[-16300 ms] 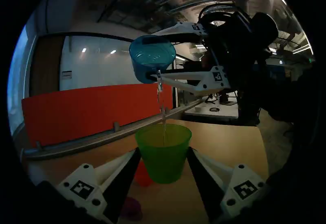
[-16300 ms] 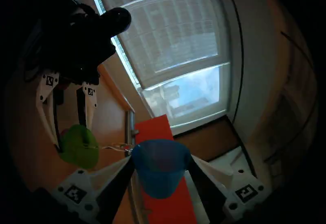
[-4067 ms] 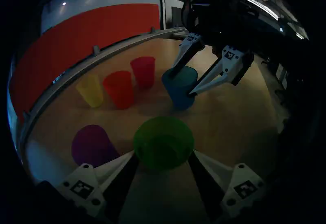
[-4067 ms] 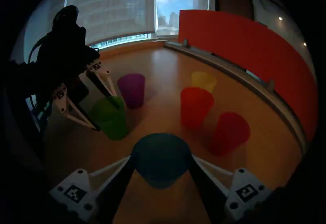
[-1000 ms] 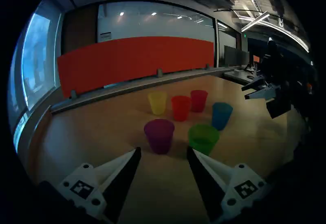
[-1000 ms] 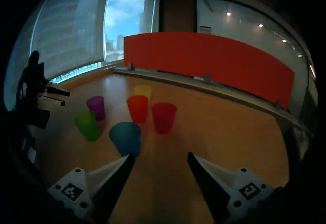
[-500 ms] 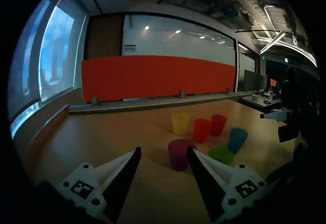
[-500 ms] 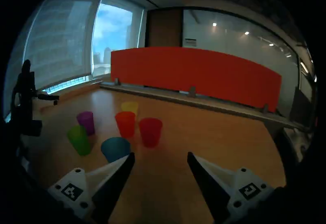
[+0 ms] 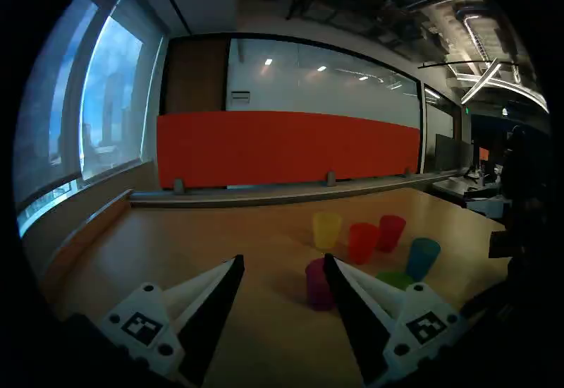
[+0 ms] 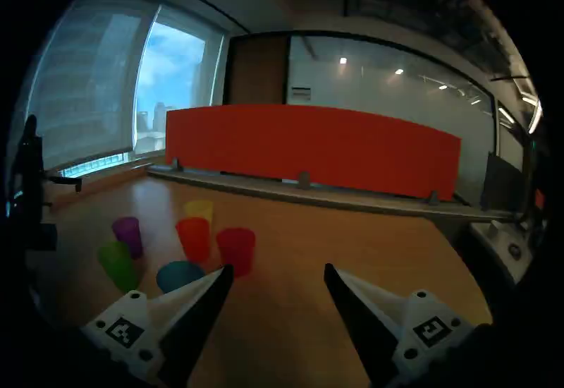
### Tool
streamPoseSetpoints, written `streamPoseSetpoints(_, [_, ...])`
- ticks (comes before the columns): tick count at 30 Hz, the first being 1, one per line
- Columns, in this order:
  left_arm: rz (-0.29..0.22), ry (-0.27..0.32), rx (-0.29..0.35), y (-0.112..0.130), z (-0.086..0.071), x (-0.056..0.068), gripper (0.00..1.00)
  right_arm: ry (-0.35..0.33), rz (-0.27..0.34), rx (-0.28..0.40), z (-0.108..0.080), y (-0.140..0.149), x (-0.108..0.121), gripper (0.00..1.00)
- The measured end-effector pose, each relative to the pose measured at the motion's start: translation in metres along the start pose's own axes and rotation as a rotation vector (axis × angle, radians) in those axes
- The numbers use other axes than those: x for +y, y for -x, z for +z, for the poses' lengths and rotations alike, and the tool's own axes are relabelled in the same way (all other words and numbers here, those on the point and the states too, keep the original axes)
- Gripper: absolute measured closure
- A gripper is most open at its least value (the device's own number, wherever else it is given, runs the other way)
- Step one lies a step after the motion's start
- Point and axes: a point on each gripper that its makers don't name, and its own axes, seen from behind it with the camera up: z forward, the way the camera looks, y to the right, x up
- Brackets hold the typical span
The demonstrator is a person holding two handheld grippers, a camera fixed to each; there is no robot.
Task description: Pour water
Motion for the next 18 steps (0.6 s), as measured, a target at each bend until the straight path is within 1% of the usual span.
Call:
streamPoseSetpoints(6, [0.026,-0.058,0.025,-0.004,0.004,-0.01,0.17,0.06,0.04,0.064,-0.001,-0.013,0.01,0.0])
streamPoseSetpoints(9, [0.032,-0.087,0.041,-0.005,0.006,-0.014,0.17,0.089,0.056,0.086,-0.001,-0.016,0.015,0.0])
streamPoseSetpoints(14, [0.021,-0.11,0.059,-0.006,0.008,-0.016,0.17,0.131,0.066,0.117,0.0,-0.022,0.021,0.0])
streamPoseSetpoints(18, [0.018,-0.144,0.078,-0.009,0.01,-0.023,0.17,0.161,0.071,0.147,0.001,-0.028,0.023,0.0])
